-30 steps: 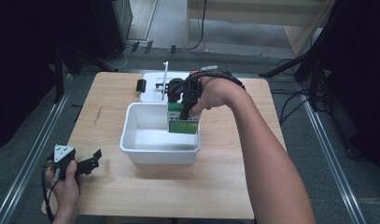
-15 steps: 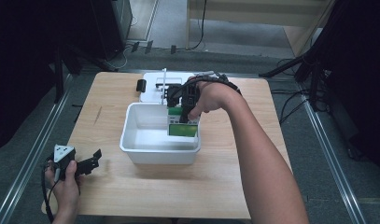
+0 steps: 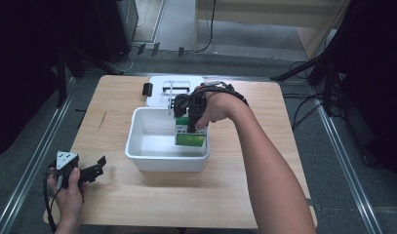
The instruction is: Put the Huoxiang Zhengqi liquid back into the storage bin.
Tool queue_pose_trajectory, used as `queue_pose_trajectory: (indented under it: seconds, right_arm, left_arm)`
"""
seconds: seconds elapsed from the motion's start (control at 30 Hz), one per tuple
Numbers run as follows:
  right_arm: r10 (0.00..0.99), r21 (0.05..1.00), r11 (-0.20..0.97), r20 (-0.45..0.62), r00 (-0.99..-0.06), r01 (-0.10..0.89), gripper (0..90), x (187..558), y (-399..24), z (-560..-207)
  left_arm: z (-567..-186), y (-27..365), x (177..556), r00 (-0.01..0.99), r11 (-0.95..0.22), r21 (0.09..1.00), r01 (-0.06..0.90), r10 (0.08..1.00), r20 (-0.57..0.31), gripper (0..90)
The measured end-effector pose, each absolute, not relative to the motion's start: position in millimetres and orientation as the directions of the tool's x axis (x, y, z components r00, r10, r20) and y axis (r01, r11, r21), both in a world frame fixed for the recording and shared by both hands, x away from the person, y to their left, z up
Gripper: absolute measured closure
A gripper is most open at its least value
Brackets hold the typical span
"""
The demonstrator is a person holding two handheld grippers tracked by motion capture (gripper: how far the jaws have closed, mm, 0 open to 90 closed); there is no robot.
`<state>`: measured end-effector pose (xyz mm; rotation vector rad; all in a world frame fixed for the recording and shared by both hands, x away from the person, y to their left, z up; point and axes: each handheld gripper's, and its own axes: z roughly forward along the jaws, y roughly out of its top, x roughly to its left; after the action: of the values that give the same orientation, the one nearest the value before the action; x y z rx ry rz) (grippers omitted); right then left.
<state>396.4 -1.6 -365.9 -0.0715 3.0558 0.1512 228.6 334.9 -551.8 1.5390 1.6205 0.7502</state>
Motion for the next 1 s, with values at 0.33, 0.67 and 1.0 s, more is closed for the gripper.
queue_pose_trajectory:
  seconds: [0.33, 0.67, 1.0]
  right_arm:
    - [-0.046, 0.082, 0.995, -0.077, -0.996, -0.052, 64.0, 397.1, 1.2, -382.5]
    - [-0.053, 0.071, 0.996, -0.062, -0.997, -0.057, 63.9, 398.1, 3.7, -396.4]
    - [-0.039, 0.068, 0.997, -0.055, -0.998, -0.043, 60.4, 396.9, 6.0, -399.3]
  left_arm:
    - [-551.9, 334.7, 228.7, 0.019, 0.099, 0.836, 0.539, 0.991, -0.130, 1.8]
    - [-551.9, 334.6, 228.7, 0.021, 0.098, 0.836, 0.540, 0.991, -0.130, 1.8]
    - [-551.8, 334.4, 228.7, 0.021, 0.095, 0.836, 0.540, 0.992, -0.126, 1.7]
